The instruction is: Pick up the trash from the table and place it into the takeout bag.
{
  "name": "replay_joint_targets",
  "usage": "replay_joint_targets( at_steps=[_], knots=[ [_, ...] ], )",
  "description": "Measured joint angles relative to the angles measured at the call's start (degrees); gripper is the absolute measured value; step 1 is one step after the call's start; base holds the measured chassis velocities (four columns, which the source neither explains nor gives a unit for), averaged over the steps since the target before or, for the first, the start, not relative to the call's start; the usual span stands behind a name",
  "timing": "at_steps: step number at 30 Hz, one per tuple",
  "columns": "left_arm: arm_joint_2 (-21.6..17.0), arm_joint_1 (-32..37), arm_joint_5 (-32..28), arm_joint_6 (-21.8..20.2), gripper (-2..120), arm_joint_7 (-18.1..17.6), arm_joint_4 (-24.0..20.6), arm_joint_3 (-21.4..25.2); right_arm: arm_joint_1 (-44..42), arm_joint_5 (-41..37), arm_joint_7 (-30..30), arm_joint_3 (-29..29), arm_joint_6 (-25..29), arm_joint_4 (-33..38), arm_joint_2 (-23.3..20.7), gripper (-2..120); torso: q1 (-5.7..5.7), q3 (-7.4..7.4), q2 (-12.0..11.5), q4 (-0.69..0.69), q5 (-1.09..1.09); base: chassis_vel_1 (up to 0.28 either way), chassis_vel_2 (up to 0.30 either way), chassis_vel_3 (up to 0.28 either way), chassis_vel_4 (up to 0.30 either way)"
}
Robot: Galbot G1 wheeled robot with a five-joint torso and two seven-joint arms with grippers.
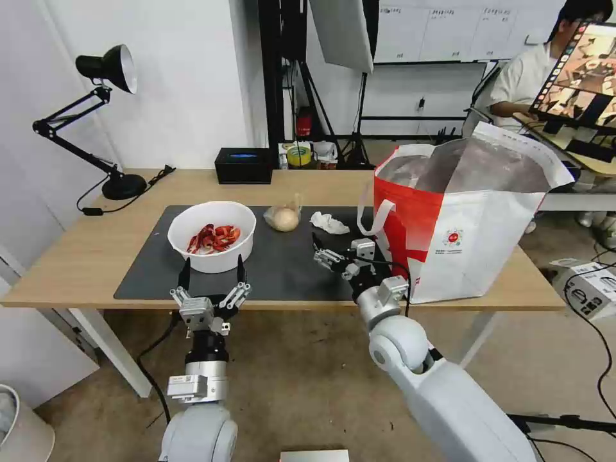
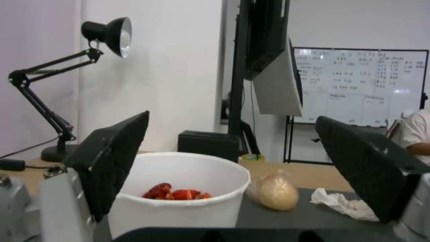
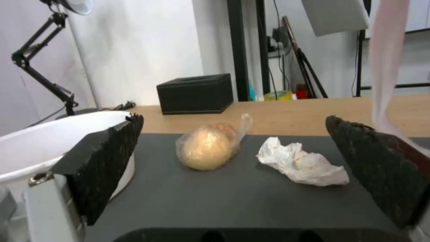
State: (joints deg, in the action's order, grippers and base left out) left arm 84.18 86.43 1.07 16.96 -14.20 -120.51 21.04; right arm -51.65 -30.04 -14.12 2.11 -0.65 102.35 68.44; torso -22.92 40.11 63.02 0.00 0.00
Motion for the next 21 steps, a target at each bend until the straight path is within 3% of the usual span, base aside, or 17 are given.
replay_joint_targets(
  at_steps=[21],
  knots=[
    [-0.3, -1.8, -0.5, -0.1, 100, -0.1, 1.5, 0.0, 7.6, -3.4, -6.0, 3.9, -3.8, -8.2, 3.2, 100, 0.00, 0.00, 0.0, 0.00, 0.00, 0.000, 0.000, 0.000, 0.000]
  ],
)
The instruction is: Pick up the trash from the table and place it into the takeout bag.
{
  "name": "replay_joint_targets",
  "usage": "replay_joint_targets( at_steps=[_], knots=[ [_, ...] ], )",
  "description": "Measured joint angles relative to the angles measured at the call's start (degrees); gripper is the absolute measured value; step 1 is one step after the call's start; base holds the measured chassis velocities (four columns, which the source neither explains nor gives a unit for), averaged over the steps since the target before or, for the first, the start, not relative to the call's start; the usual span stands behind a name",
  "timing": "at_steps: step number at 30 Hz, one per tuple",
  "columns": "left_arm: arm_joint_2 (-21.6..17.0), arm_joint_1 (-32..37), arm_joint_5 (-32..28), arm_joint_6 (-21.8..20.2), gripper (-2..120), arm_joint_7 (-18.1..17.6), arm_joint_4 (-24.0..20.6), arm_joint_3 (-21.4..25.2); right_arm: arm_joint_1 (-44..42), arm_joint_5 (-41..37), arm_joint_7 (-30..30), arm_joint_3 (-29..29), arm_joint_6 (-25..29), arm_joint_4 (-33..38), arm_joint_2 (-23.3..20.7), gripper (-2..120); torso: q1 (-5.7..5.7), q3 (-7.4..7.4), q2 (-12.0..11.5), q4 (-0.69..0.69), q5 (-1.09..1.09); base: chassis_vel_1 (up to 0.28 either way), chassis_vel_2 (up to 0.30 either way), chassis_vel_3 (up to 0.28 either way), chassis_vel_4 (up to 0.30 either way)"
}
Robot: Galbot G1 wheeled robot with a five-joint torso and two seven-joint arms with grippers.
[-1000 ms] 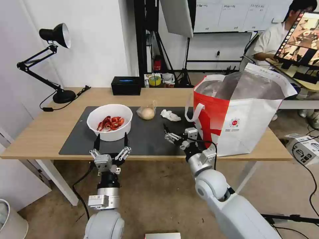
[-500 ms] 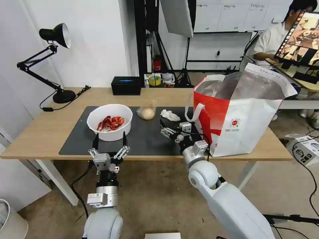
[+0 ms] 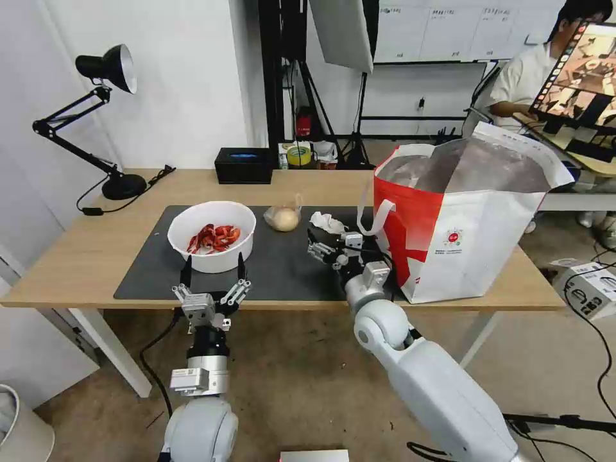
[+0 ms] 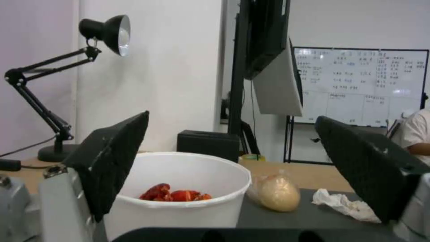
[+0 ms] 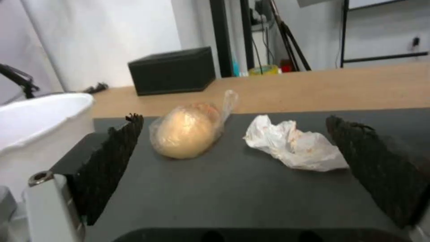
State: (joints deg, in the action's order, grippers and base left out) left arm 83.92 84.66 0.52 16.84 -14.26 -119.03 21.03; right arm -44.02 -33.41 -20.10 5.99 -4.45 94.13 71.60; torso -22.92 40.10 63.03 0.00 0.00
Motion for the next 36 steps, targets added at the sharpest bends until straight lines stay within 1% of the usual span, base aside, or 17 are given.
replay_joint_targets(
  at_steps=[9, 18, 25, 36],
  knots=[
    [-0.5, 0.3, -0.9, 0.0, 100, 0.0, -0.4, 0.7, 3.7, -0.1, -3.5, 1.5, -1.9, -3.4, 2.2, 100, 0.00, 0.00, 0.0, 0.00, 0.00, 0.000, 0.000, 0.000, 0.000],
    [-0.4, 0.3, -1.1, 0.1, 100, 0.0, -0.7, 1.0, 8.5, -1.2, -7.7, 3.0, -5.0, -7.5, 5.0, 100, 0.00, 0.00, 0.0, 0.00, 0.00, 0.000, 0.000, 0.000, 0.000],
    [-0.3, 0.3, -1.2, 0.2, 100, 0.0, -0.8, 1.1, 10.9, -2.5, -9.1, 3.0, -6.3, -10.4, 6.8, 100, 0.00, 0.00, 0.0, 0.00, 0.00, 0.000, 0.000, 0.000, 0.000],
    [-0.7, -0.2, -2.0, 0.2, 100, 0.0, -0.8, 1.4, 13.0, -5.6, -10.6, 2.3, -7.4, -14.8, 8.0, 100, 0.00, 0.00, 0.0, 0.00, 0.00, 0.000, 0.000, 0.000, 0.000]
  ],
)
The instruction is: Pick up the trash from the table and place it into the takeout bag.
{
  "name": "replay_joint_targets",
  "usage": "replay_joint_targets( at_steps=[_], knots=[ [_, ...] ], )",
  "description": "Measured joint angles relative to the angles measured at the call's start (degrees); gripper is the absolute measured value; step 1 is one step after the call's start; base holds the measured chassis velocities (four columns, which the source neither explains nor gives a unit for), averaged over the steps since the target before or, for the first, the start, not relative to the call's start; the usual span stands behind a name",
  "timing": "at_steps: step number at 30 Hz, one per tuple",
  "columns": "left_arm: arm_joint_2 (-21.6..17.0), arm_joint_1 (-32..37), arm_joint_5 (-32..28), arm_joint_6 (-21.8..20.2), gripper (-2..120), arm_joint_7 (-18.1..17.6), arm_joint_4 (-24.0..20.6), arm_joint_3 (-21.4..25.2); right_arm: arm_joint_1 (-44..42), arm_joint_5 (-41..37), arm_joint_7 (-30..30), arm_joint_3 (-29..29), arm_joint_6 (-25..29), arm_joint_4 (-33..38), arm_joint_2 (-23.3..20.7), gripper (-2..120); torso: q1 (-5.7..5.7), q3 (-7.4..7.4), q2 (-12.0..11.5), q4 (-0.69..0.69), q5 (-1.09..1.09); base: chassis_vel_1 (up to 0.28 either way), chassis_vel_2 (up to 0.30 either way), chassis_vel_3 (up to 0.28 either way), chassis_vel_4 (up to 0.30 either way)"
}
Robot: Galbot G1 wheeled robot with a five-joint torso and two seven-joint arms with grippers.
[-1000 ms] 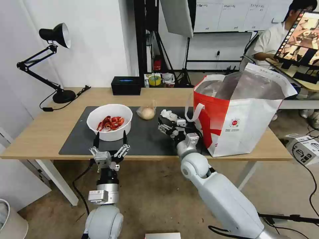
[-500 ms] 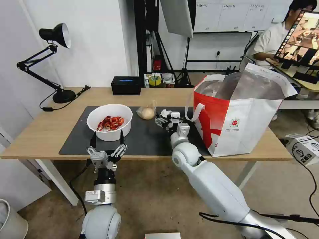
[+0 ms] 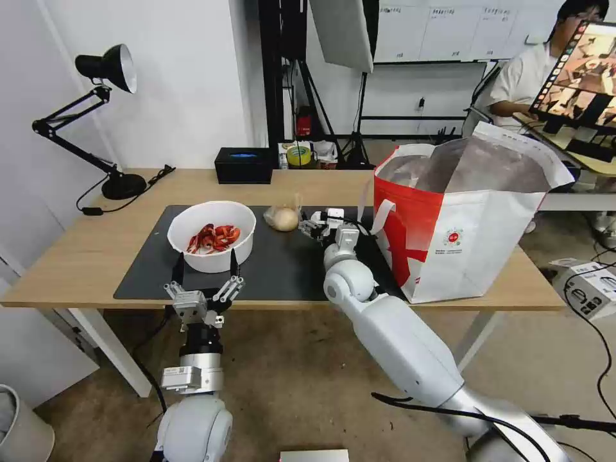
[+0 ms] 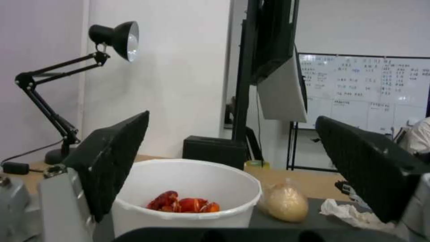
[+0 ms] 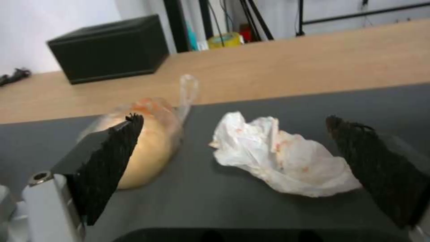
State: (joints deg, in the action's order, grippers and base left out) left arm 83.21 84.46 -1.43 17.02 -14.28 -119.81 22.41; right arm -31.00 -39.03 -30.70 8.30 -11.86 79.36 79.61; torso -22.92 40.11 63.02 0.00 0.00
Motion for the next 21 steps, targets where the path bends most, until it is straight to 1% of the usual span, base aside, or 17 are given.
replay_joint_targets(
  at_steps=[13, 21],
  knots=[
    [-0.1, -0.2, -0.5, 0.1, 100, 0.0, 0.5, 0.2, 3.0, -0.8, 1.1, -1.9, 0.2, -7.8, 1.9, 100, 0.00, 0.00, 0.0, 0.00, 0.00, 0.000, 0.000, 0.000, 0.000],
    [-0.1, -0.3, -0.5, 0.1, 100, 0.0, 0.6, 0.1, 4.4, -1.2, 1.9, -2.0, 0.3, -10.2, 2.0, 100, 0.00, 0.00, 0.0, 0.00, 0.00, 0.000, 0.000, 0.000, 0.000]
  ],
)
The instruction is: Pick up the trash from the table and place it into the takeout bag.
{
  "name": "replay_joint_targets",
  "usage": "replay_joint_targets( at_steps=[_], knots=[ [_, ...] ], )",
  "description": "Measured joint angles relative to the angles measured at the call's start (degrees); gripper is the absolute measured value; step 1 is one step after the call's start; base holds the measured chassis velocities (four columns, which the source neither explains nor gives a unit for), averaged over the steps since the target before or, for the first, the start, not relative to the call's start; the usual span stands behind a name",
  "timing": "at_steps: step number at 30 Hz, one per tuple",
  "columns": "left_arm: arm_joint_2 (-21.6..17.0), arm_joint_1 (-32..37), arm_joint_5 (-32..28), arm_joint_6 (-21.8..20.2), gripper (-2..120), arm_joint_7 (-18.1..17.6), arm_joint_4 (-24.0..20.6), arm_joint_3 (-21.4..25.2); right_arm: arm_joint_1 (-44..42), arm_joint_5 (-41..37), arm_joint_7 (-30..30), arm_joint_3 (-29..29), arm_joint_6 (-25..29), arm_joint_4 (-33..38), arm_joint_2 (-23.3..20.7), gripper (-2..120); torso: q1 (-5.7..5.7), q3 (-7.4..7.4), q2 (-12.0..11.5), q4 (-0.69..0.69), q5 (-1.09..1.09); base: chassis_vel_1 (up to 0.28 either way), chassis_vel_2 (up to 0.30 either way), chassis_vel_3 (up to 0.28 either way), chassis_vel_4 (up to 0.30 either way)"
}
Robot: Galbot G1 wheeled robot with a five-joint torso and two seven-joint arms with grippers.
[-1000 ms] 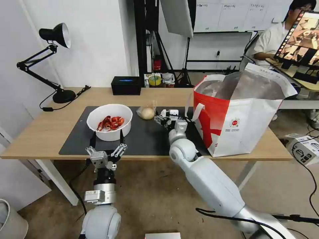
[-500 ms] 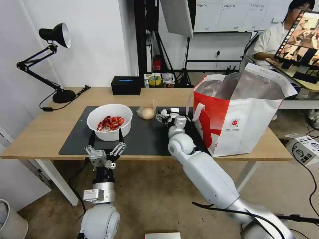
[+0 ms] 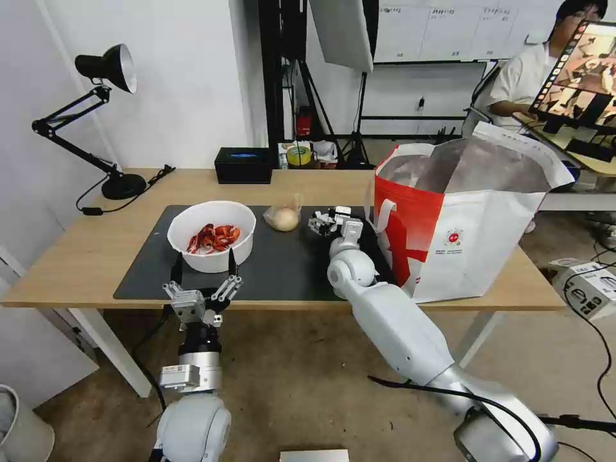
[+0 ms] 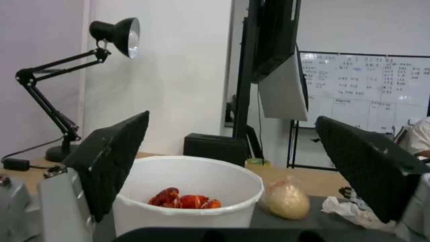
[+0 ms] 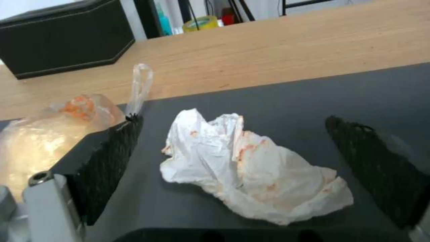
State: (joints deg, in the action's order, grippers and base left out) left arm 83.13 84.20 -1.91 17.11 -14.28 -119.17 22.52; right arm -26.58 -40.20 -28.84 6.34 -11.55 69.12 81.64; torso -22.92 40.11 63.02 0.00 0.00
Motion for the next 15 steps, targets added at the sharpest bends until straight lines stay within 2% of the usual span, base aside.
replay_joint_targets(
  at_steps=[15],
  knots=[
    [0.8, 0.1, 0.1, 0.2, 100, 0.0, 0.4, -0.1, 1.6, 0.2, 1.2, 1.2, 0.2, -3.7, 0.8, 100, 0.00, 0.00, 0.0, 0.00, 0.00, 0.000, 0.000, 0.000, 0.000]
  ],
)
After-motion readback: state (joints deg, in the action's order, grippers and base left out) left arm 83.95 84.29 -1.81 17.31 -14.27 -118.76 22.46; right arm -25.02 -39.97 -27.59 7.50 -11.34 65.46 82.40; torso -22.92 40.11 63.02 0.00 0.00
